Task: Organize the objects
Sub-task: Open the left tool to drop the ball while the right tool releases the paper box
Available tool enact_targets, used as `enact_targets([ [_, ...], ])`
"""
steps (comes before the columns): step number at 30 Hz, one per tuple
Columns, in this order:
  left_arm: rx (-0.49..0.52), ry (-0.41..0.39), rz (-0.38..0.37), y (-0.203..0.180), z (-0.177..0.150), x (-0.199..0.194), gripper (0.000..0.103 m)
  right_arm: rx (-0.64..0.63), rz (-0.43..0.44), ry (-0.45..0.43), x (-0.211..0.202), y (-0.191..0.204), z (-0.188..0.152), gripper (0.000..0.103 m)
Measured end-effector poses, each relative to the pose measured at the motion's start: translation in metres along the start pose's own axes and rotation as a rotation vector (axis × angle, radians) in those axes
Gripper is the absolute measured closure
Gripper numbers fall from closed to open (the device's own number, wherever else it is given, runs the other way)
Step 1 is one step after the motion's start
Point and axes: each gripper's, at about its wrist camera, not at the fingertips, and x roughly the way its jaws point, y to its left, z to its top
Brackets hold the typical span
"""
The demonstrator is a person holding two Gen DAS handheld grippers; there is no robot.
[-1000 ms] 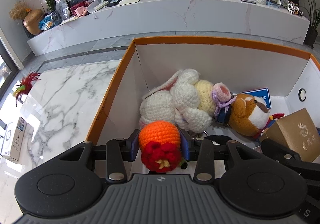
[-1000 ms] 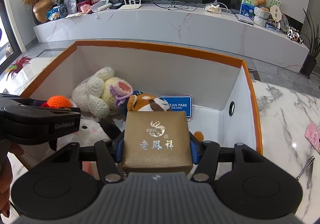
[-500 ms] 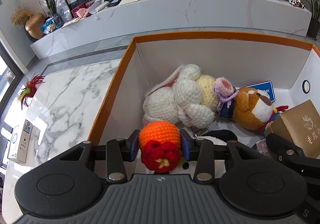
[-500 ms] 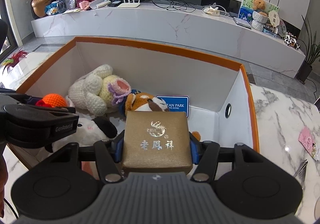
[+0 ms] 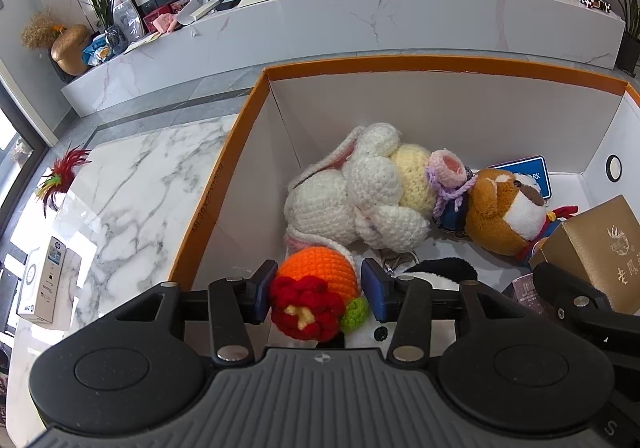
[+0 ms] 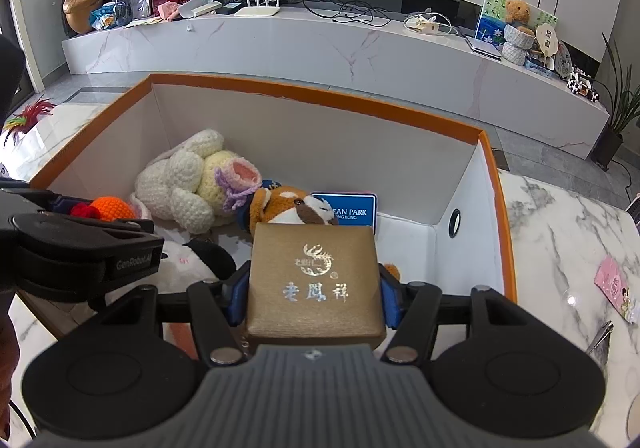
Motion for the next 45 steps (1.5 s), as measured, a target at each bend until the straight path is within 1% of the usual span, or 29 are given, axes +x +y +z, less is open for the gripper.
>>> enact_targets([
  [1,0.001,0.0,0.002,0.0,0.0,0.0,0.049,-0.002,-0.001,0.001,0.0,0.0,0.0,0.039],
  [3,0.003,-0.001,0.005,-0.001,-0.001,0.0,0.049,-0.006,-0.004,-0.005,-0.001,0.0,0.001,0.033],
  [13,0.009,-0.001,0.01,-0.002,-0.001,-0.002,0.048,-0.019,-0.01,-0.009,-0.001,0.002,0.0,0.03],
  [27,0.008,-0.001,0.001,0.0,-0.002,-0.006,0.048,-0.036,-0.028,-0.027,-0.006,0.002,-0.001,0.021],
  [29,0.011,-0.004,0.007,0.0,-0.002,-0.007,0.044,-0.037,-0.031,-0.03,-0.007,0.002,-0.001,0.02],
  [30,0.013,-0.007,0.015,0.0,-0.002,-0.007,0.041,-0.038,-0.033,-0.031,-0.007,0.002,-0.001,0.019],
  [31,0.013,-0.012,0.028,-0.001,-0.002,-0.008,0.03,-0.037,-0.035,-0.033,-0.008,0.002,-0.001,0.019],
  [32,0.01,-0.017,0.032,0.0,-0.002,-0.009,0.027,-0.035,-0.035,-0.036,-0.009,0.002,-0.001,0.018],
  [35,-0.008,-0.012,0.011,0.004,-0.001,-0.009,0.027,-0.037,-0.033,-0.04,-0.01,0.002,-0.001,0.016],
  [45,-0.004,-0.013,0.015,0.004,-0.001,-0.01,0.027,-0.047,-0.038,-0.046,-0.012,0.004,-0.002,0.015],
])
